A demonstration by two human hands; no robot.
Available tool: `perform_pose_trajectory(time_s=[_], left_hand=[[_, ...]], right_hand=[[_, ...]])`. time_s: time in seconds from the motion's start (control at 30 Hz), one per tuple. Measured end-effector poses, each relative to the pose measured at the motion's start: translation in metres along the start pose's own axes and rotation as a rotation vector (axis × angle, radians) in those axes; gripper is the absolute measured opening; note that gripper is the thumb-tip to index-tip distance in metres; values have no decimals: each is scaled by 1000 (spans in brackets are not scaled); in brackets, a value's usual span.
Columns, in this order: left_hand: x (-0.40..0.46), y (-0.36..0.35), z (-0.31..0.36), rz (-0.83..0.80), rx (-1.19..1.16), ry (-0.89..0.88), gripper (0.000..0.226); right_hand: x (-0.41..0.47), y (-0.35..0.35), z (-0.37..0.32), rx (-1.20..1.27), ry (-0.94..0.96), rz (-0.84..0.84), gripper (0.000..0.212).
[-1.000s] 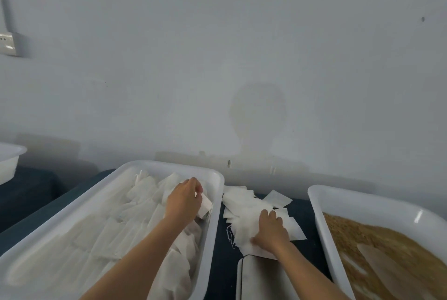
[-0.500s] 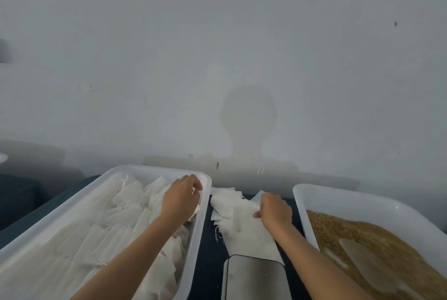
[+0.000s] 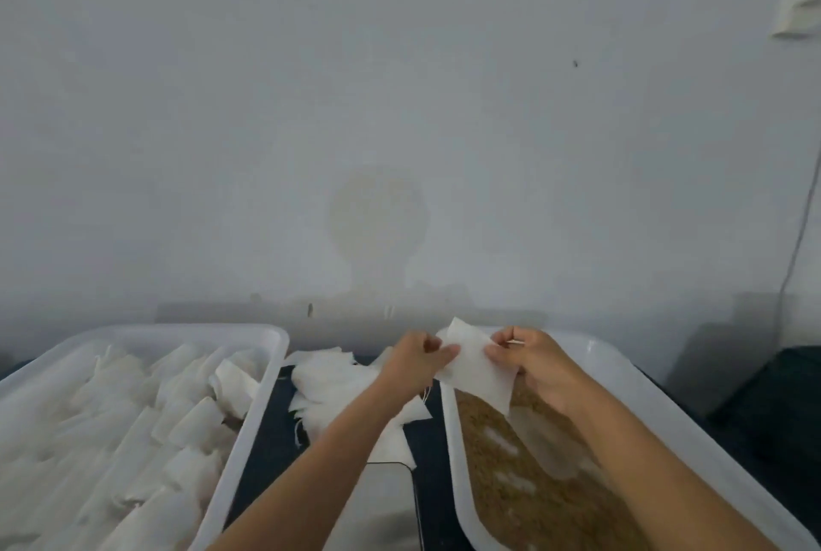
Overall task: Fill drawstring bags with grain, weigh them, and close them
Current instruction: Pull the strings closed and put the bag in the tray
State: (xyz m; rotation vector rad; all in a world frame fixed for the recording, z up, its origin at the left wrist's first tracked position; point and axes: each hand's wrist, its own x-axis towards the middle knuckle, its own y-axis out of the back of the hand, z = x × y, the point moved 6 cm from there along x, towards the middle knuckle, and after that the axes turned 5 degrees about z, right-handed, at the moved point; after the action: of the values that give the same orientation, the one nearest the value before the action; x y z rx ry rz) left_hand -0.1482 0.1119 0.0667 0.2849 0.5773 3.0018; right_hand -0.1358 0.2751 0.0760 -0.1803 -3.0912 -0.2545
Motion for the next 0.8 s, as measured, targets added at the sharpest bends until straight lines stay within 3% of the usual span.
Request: perform_pose_trajectory(time_s=[0.1, 0.23, 0.3, 0.37, 0.5, 0.8], left_hand=[[-3, -40, 13, -24, -40, -40, 33], [-9, -90, 10, -104, -83, -39, 37], [-10, -109, 1, -137, -144, 11, 38], [-12, -121, -6, -163, -190, 51, 34], [-13, -130, -12, -225, -204, 61, 27], [-19, -132, -11, -252, -237, -27, 33]], right_hand=[[-6, 40, 26, 26, -78, 93, 11], [-13, 77, 54, -469, 13, 212, 9], [-19, 82, 58, -546, 116, 265, 11], [-26, 81, 59, -406, 169, 267, 20], [-31, 59, 73, -146, -5, 84, 29], [-30, 42, 81, -11, -54, -75, 38]])
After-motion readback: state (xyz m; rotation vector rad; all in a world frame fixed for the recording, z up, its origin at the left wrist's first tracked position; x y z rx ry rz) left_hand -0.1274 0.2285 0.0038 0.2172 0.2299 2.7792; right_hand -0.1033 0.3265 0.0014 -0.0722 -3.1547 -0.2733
